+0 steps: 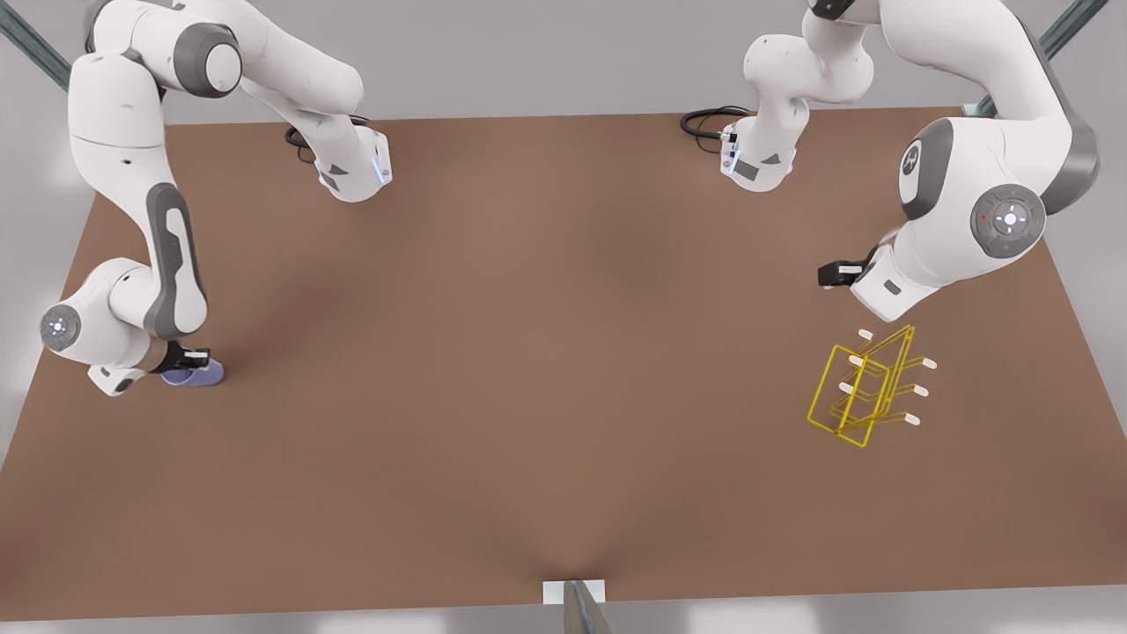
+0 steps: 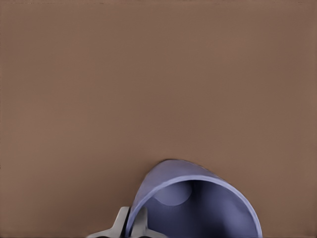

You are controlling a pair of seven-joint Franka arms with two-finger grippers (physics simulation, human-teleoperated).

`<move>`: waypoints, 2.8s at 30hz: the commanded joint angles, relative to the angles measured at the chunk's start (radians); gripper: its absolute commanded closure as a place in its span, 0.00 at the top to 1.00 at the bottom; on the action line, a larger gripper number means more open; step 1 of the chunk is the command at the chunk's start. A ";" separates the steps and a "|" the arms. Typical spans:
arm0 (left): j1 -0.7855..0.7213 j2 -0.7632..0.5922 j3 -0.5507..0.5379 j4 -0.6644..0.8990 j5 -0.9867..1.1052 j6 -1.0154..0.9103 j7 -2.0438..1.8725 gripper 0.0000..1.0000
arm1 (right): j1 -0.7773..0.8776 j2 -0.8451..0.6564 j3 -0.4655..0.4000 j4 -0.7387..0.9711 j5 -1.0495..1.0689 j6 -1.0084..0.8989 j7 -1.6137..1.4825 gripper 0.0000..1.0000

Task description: Place the cup on the cup holder

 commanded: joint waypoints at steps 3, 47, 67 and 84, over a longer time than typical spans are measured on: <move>0.000 -0.001 0.000 0.001 0.002 0.000 0.002 1.00 | 0.004 -0.010 0.011 0.054 0.007 -0.207 0.006 0.21; 0.012 0.005 0.008 -0.024 0.002 -0.006 -0.033 1.00 | 0.702 0.721 0.529 0.902 0.760 0.251 1.509 0.79; -0.185 0.310 -0.303 0.176 0.002 0.144 -1.361 1.00 | 0.173 -0.039 0.276 0.581 0.044 -0.522 0.573 1.00; -0.187 0.610 -0.293 0.217 -0.021 0.871 -2.522 1.00 | 0.038 -0.166 0.362 0.466 -0.097 -0.539 0.412 1.00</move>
